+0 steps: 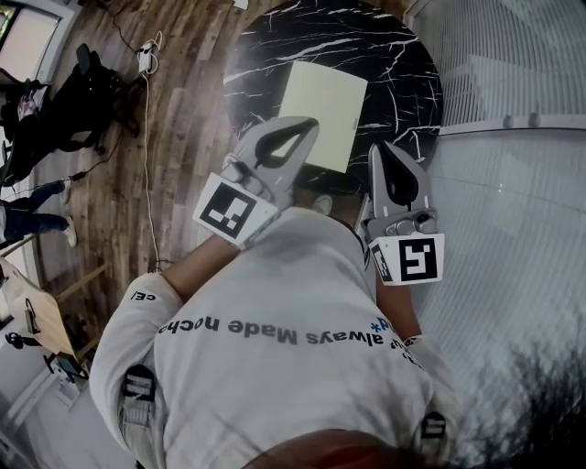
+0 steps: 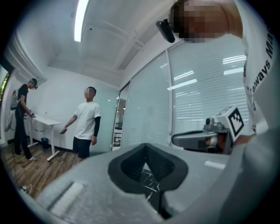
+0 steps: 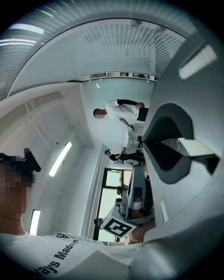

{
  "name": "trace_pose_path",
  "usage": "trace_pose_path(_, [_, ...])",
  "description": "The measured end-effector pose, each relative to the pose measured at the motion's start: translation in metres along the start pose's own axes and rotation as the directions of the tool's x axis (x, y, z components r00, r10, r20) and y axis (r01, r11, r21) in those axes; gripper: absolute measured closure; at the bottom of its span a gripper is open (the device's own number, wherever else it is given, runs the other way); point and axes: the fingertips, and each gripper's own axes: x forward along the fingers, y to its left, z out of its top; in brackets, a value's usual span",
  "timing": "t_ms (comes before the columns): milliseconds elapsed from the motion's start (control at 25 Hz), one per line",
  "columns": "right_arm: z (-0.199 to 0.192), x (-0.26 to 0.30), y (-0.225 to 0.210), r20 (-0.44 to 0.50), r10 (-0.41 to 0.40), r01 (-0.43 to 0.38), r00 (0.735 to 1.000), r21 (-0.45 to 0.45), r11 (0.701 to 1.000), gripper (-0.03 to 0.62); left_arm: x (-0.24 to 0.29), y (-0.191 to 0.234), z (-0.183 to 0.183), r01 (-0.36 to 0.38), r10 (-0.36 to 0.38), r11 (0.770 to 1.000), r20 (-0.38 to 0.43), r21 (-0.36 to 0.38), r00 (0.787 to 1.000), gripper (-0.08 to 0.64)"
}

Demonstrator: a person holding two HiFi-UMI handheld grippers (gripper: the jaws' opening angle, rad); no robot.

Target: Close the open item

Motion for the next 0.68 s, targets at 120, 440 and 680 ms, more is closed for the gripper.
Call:
trace_pose_path(120, [0.0004,0.0014,-0.0009,0.000,0.001,-0.001,1.000,0.001,1.000,0.591,0.0001,0.0006,-0.0020,0.000,0.000,1.000,-0.002,0.004,1.000,0.557])
trace_pose_path(440, [-0.0036,0.0032,-0.0030,-0.002,0.001,-0.001,1.000,0.012,1.000,0.591,0.0014,0.0014,-0.0036,-0.002,0.002,1.000,-0.004,-0.001,1.000,0.557])
trace_pose_path(680, [-0.0046,0.0030,-0.0029,-0.005,0.000,0.001,1.000,0.013,1.000,0.591,0.0001,0.0020,-0.0035,-0.007,0.007,1.000,-0.003,0.001,1.000,0.557])
